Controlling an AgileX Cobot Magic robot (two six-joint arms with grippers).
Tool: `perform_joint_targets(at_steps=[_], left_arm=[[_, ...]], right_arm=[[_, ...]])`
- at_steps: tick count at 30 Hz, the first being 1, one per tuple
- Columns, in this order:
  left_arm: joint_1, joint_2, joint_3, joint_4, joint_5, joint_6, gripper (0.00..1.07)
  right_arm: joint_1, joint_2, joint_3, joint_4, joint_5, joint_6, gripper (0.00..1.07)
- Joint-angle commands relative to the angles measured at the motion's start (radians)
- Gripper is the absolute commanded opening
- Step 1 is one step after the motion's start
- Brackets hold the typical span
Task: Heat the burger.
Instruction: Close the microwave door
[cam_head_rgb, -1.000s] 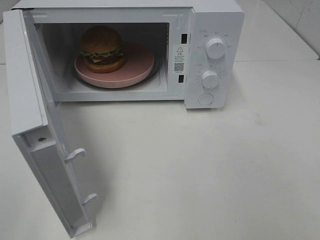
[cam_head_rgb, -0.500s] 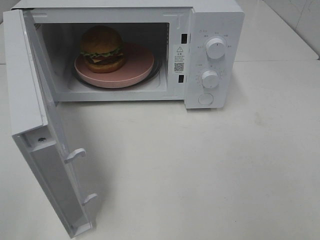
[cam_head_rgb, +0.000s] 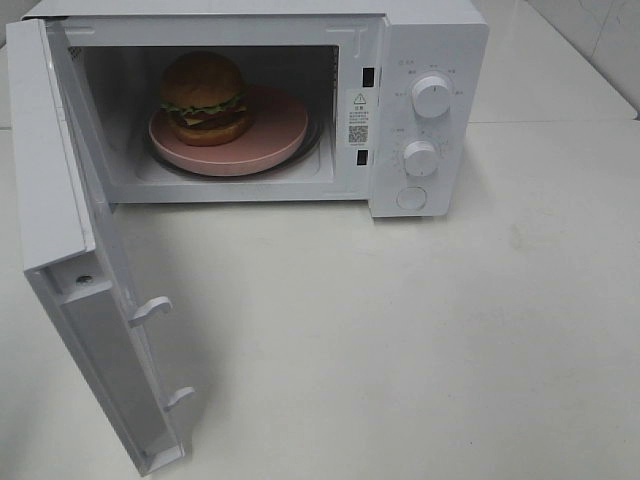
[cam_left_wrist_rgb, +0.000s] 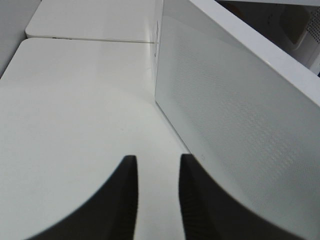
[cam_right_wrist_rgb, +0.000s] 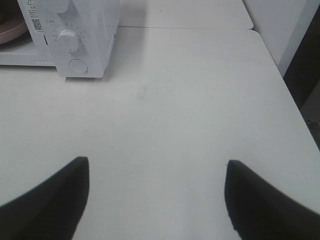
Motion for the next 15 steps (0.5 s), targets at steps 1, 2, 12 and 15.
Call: perform_joint_targets(at_steps=[1,2,12,15], left_arm=[[0.003,0.014,-0.002,0.000,-0.049,-0.005,0.10],[0.003,0.030,0.015,0.003,-0.111,0.003,0.00],[0.003,0.119,0.175,-0.004,-0.470,0.025,0.00],[0.003,0.161,0.222,-0.004,-0.614,0.025,0.00]], right_arm=[[-0.004,-0.027,0.002,0.001,0.002,-0.010,0.74],[-0.004,-0.027,0.002,0.001,0.002,-0.010,0.74],[-0.004,-0.027,0.002,0.001,0.002,-0.010,0.74],[-0.004,-0.027,0.002,0.001,0.002,-0.010,0.74]])
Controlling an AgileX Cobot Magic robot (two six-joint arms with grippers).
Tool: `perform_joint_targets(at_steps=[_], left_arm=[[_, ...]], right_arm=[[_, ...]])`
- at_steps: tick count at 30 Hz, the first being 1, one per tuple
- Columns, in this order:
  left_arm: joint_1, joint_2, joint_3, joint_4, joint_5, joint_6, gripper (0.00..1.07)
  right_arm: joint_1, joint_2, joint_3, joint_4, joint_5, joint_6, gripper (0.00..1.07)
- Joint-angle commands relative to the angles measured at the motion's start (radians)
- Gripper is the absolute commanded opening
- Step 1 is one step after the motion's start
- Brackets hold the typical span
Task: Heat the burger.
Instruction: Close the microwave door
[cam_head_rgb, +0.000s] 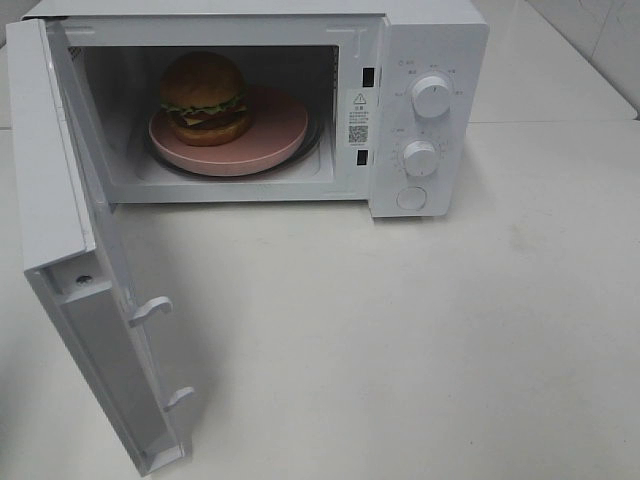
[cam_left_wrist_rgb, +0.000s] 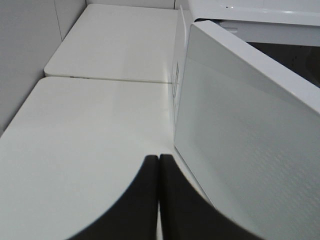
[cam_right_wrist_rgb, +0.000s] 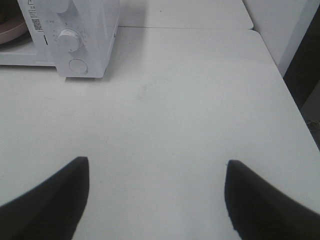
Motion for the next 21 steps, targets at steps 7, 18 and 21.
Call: perform_joint_targets(at_steps=[7,18,21], left_arm=[[0.003,0.186,0.122,-0.006,-0.453,0.004,0.00],[0.002,0.385,0.125,0.093,-0.647,0.001,0.00],[-0.026,0.464,0.125,0.176,-0.713,-0.007,0.00]], right_arm=[[-0.004,-0.027,0.002,0.001,0.002,-0.010,0.74],[-0.004,-0.027,0.002,0.001,0.002,-0.010,0.74],[-0.004,-0.027,0.002,0.001,0.002,-0.010,0.74]])
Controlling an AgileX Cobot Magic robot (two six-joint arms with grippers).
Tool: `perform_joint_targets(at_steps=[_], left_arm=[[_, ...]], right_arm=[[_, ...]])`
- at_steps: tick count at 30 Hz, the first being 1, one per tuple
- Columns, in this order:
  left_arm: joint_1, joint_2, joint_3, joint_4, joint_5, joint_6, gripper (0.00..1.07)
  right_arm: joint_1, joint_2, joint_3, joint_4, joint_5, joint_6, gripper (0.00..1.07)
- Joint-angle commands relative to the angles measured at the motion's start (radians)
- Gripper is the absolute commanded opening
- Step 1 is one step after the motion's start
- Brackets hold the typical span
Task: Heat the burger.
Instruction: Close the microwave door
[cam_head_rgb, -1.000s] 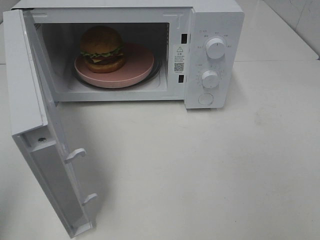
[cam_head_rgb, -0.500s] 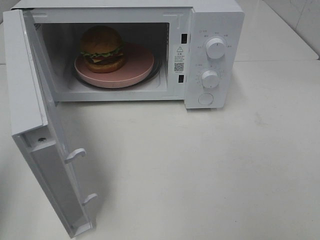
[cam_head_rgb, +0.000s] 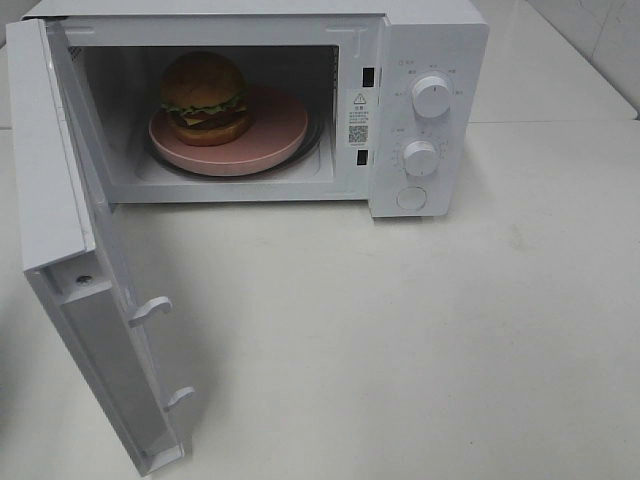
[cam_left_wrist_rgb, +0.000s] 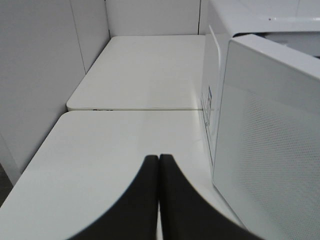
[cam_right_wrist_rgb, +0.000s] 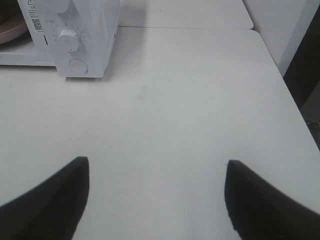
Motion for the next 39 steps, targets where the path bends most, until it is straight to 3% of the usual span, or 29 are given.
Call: perform_joint_targets(at_steps=[1,15,31,39], left_arm=[[-0.030,0.059,0.002,0.068,-0.079,-0.008,0.00],[-0.169,0.262,0.002,0.148,-0.241,-0.008,0.00],[-0.319,0.465,-0.006,0.139,-0.403,-0.008,0.00],[-0.431,0.576,-0.084,0.130,-0.432,-0.008,0.00]], right_arm=[[-0.004,-0.027,0.002,0.001,0.002,-0.010,0.74],[-0.004,-0.027,0.002,0.001,0.002,-0.010,0.74],[-0.004,-0.027,0.002,0.001,0.002,-0.010,0.74],[-0.004,-0.027,0.002,0.001,0.002,-0.010,0.74]])
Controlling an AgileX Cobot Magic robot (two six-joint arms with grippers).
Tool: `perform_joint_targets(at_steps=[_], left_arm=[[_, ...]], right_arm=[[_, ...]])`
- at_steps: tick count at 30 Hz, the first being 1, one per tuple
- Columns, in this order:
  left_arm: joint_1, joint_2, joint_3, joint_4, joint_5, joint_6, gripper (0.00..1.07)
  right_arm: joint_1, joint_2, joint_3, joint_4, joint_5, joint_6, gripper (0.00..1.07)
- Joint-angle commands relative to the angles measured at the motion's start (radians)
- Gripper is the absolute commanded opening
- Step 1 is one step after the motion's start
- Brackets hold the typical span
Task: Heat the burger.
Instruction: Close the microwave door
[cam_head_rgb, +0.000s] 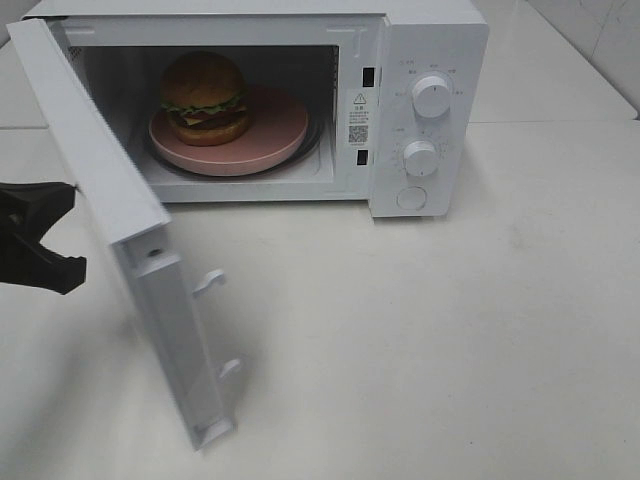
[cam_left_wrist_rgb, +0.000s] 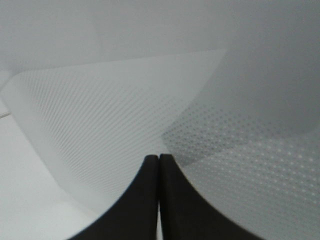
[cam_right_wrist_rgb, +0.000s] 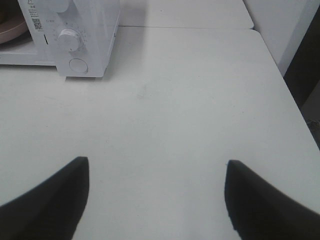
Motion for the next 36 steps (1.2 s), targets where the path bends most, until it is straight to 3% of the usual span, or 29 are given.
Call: perform_joint_targets(at_steps=[1,7,15,23,26,36], left_arm=[[-0.045,0.035,-0.049,-0.002,-0.031,-0.006,0.00],[-0.089,0.094,-0.116,-0.011,-0.031,-0.006,0.00],[-0.163,0.185,-0.228,-0.097,-0.030,-0.006,0.00],[-0.250,0.302,-0.392,-0.176,-0.021,-0.004,0.00],[-0.257,0.315,-0.409,-0.178,-0.021,-0.005,0.00],[-0.317,0.436,-0.590,-0.221,0.009,-0.005,0.00]], right_arm=[[-0.004,-0.027,0.002,0.001,0.000,-0.010,0.74],[-0.004,-0.027,0.002,0.001,0.000,-0.010,0.74],[-0.004,-0.027,0.002,0.001,0.000,-0.010,0.74],[-0.004,-0.027,0.002,0.001,0.000,-0.010,0.74],[-0.004,-0.027,0.002,0.001,0.000,-0.010,0.74],[-0.004,-0.027,0.002,0.001,0.000,-0.012,0.74]])
